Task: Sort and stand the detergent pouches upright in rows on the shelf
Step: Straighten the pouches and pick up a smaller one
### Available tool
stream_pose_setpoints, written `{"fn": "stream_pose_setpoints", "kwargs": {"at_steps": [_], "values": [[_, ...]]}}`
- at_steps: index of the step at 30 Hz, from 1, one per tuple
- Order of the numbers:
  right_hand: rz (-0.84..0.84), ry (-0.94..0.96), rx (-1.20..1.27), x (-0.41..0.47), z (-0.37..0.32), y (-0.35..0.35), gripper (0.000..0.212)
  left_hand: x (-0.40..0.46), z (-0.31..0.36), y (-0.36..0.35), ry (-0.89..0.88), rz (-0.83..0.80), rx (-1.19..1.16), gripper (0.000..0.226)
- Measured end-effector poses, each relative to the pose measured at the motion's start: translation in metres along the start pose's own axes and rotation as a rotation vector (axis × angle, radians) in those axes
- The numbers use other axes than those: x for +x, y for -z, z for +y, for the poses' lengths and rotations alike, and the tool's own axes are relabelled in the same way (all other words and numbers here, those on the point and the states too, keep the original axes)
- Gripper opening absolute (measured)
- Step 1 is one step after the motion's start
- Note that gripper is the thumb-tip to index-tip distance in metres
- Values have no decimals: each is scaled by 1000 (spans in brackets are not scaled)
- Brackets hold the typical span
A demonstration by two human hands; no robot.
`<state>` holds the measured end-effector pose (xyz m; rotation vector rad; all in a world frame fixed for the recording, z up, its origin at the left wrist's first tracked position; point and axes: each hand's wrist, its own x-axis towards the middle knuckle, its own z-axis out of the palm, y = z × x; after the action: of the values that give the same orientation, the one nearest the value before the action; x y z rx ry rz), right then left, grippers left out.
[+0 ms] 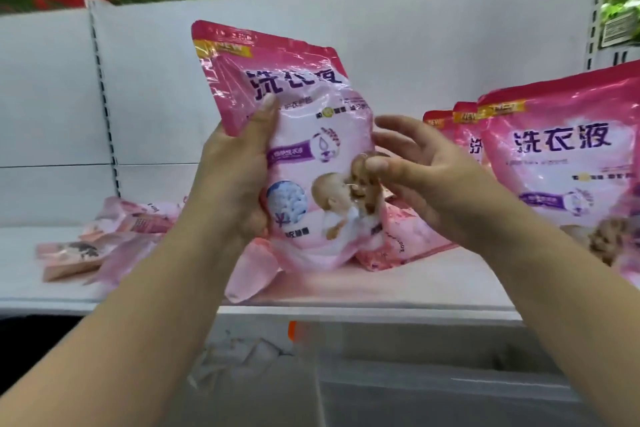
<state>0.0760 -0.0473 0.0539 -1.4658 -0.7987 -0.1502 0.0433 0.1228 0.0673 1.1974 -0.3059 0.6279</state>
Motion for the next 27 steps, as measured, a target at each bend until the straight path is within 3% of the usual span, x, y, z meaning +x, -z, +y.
{"fn": "stream_pose_setpoints", "kwargs": {"at_steps": [5, 8, 10, 12, 15, 17, 19, 21, 24, 27], "values": [[275, -213, -271, 39, 26, 28, 64, 40, -3, 14, 15, 25, 65, 11], [426, -357, -452, 59, 46, 50, 46, 73, -14, 19, -50, 70, 192, 33], [411, -451, -420, 71, 64, 56, 31, 93, -29, 27, -95, 89, 546, 58], [453, -485, -494, 86, 82, 60, 47, 106, -44, 37, -83, 52, 947, 75], [555, -542, -908, 103, 98, 67, 75, 116, -57, 40, 7, -48, 1208, 88], [565, -555, -1024, 107, 103, 75, 77, 115, -54, 33, -97, -168, 1294, 84], [556, -562, -1049, 106, 102, 80, 76, 103, -47, 22, -155, -383, 1312, 77], [533, -541, -1008, 108, 103, 86, 66, 82, -44, 13, -99, -569, 1468, 79], [472, -542, -979, 106, 101, 83, 61, 62, -55, 9, -132, -659, 1880, 104], [491, -545, -917, 104, 99, 82, 59, 55, -64, 12, -79, -656, 1971, 112]]}}
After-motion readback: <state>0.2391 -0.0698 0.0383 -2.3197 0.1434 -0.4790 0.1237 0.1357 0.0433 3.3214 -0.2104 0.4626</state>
